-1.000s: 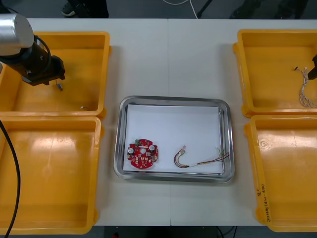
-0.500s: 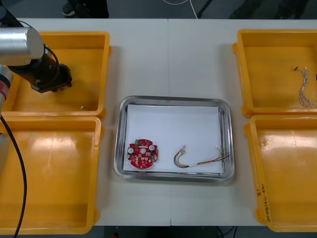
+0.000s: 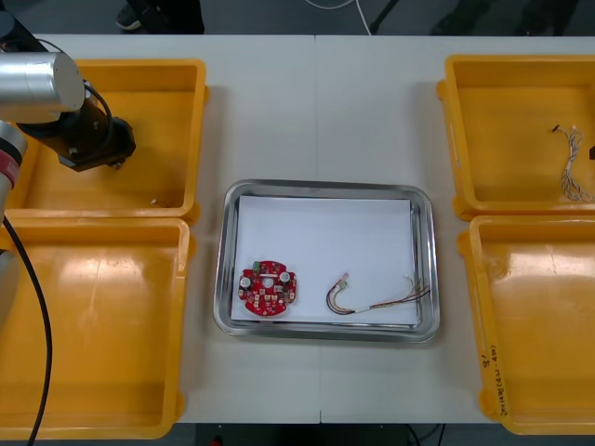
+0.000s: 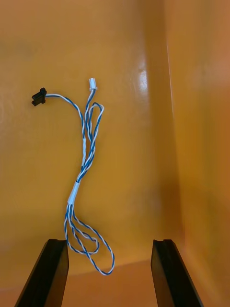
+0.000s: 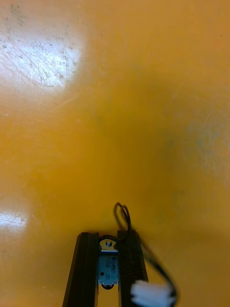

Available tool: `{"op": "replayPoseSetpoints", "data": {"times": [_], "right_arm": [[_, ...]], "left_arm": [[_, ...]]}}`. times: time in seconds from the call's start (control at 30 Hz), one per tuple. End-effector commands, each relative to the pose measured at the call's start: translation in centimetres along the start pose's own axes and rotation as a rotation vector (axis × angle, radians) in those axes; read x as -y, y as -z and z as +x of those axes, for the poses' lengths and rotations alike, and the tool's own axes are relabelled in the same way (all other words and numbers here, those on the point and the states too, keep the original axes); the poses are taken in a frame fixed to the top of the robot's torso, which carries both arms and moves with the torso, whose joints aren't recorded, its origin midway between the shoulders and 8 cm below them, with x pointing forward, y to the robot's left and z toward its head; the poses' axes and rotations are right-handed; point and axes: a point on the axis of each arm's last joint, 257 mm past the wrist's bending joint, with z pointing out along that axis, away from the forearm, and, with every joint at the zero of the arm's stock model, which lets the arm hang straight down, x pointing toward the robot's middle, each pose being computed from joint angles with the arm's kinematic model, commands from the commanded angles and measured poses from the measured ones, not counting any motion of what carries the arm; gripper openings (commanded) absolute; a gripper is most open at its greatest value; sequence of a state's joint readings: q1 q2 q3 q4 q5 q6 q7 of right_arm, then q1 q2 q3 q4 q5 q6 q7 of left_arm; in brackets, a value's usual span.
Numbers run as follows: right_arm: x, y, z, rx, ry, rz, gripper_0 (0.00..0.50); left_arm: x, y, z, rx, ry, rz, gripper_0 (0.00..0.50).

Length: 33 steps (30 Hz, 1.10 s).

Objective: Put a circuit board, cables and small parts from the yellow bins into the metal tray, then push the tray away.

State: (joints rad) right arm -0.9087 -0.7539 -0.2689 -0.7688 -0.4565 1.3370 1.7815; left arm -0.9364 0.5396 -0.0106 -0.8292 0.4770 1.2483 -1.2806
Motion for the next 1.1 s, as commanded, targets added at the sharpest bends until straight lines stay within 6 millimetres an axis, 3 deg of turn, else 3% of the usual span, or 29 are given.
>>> {"op": "replayPoseSetpoints", "data": {"times": [0.03,0.17,0.43,0.6,0.87,1.1], "right_arm": [[0.2,2.8,-4.4,0.090,-0.104,-0.020,0.500],[-0.1,2.0,-4.8,0.110,-0.124,-0.025,0.500],[-0.5,0.6,-5.0,0.131,-0.173,-0.042,0.500],[-1.2,-0.2,-4.7,0.129,-0.202,-0.065,0.500],[-2.3,-1.6,-3.9,0.114,-0.274,-0.107,0.500],[-3.1,-2.4,-3.7,0.114,-0.272,-0.091,0.500]], "left_arm": [[0.6,0.3,-0.6,0.023,0.062,0.006,0.000],[0.3,2.2,-2.0,0.033,0.058,-0.001,0.000],[0.1,8.2,-5.0,0.077,0.070,0.016,0.000],[0.3,10.9,-6.1,0.100,0.097,0.042,0.000],[2.1,15.7,-4.9,0.074,0.081,0.068,0.000],[6.5,19.4,-1.9,0.028,0.090,0.125,0.000]]}}
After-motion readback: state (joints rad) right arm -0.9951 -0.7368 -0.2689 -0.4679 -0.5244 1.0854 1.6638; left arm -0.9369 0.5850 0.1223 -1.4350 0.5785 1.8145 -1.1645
